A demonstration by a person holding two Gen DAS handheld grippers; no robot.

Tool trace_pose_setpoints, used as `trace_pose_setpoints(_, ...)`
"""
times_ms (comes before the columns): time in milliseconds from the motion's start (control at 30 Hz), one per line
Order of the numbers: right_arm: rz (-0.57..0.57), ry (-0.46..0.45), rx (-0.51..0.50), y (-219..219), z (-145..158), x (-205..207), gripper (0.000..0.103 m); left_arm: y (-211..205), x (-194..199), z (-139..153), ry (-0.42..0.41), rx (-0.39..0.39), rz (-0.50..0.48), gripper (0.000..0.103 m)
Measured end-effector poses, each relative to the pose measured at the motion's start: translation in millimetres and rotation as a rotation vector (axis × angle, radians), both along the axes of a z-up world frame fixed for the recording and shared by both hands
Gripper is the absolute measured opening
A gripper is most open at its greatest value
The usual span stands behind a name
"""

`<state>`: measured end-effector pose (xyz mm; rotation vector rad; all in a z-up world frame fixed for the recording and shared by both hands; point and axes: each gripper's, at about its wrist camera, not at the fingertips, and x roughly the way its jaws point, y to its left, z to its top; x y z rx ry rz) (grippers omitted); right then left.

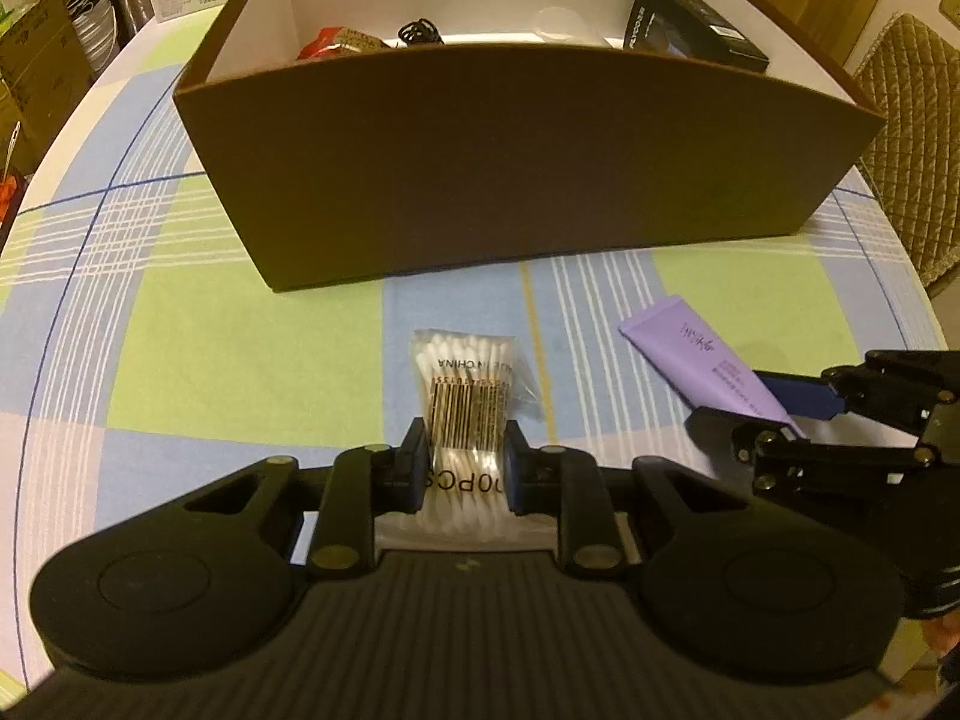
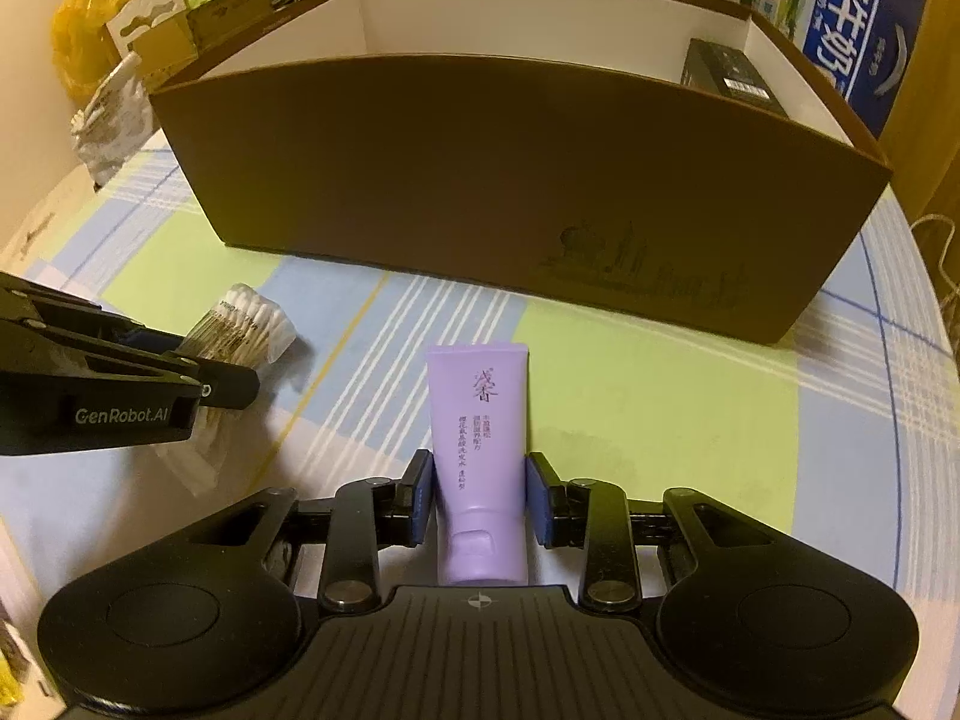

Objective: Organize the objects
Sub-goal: 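Lift the tube with the right tool into the box while the left carries the swab pack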

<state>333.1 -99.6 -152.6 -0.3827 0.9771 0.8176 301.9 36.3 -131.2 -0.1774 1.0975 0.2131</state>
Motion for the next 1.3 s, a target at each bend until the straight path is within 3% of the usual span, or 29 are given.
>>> trace_pose_setpoints(933,0.035,0.038,0.187,9.9,71.1,-5.8,0.029,16.2,-14.6,69.6,-0.140,-0.022,0.052,0.020)
trace_pose_setpoints(1300,0.029,0.014,0.284,25.1,111.6,9.1,0.029,27.8,5.2,109.0,-0.223,0.001,0.066,0.020)
